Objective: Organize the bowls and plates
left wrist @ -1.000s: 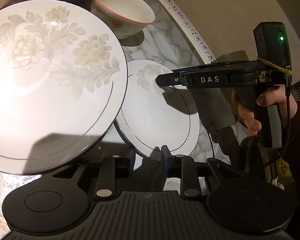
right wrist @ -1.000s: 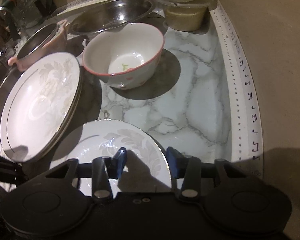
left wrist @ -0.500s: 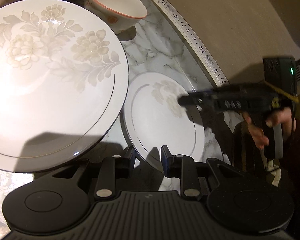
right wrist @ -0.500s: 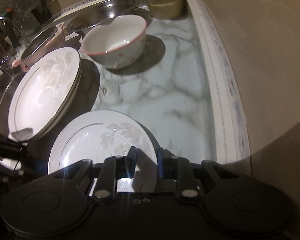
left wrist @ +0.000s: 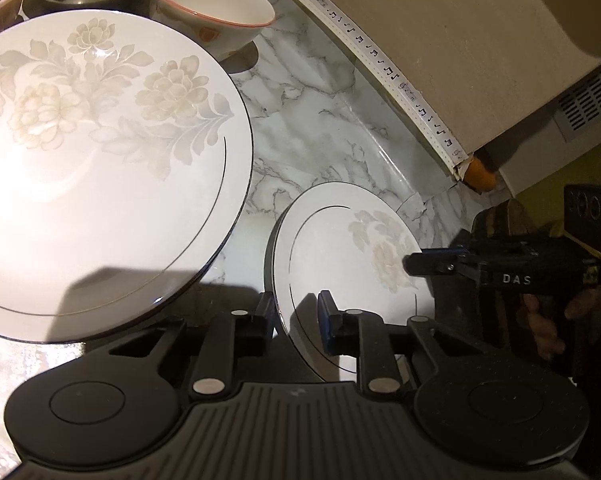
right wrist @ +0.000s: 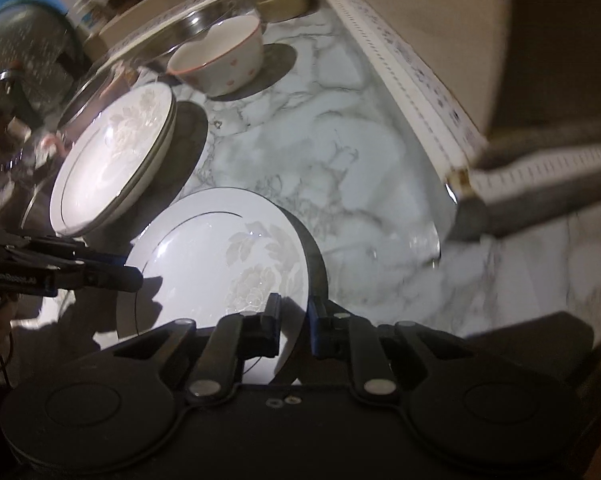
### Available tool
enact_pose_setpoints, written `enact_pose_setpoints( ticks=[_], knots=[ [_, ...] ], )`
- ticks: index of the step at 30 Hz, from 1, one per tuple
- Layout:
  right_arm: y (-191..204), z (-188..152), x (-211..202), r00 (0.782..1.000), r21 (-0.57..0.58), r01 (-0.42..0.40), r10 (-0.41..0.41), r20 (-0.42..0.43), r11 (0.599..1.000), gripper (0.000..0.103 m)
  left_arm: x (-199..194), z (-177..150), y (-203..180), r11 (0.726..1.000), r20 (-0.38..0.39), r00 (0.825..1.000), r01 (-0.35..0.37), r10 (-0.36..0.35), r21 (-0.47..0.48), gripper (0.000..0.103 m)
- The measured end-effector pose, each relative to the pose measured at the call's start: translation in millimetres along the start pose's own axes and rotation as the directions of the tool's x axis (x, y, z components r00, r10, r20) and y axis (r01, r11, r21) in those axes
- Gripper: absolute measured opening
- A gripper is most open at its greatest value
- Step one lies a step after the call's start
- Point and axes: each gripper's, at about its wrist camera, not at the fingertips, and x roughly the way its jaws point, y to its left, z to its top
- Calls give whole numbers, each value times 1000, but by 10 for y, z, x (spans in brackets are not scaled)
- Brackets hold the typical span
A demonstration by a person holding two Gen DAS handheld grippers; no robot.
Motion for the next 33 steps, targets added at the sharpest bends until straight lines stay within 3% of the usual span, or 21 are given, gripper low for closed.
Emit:
enact_pose_setpoints(
  ticks=[11, 33],
  knots=[
    [12, -119, -135, 996, 122, 25, -34, 79, 992, 11, -143, 27, -80, 1000, 35, 999, 13, -13, 1, 15],
    [261, 289, -290, 987, 31, 67, -71, 146, 997, 10, -404, 246, -68, 999, 122, 992, -18, 23, -40, 12]
  ],
)
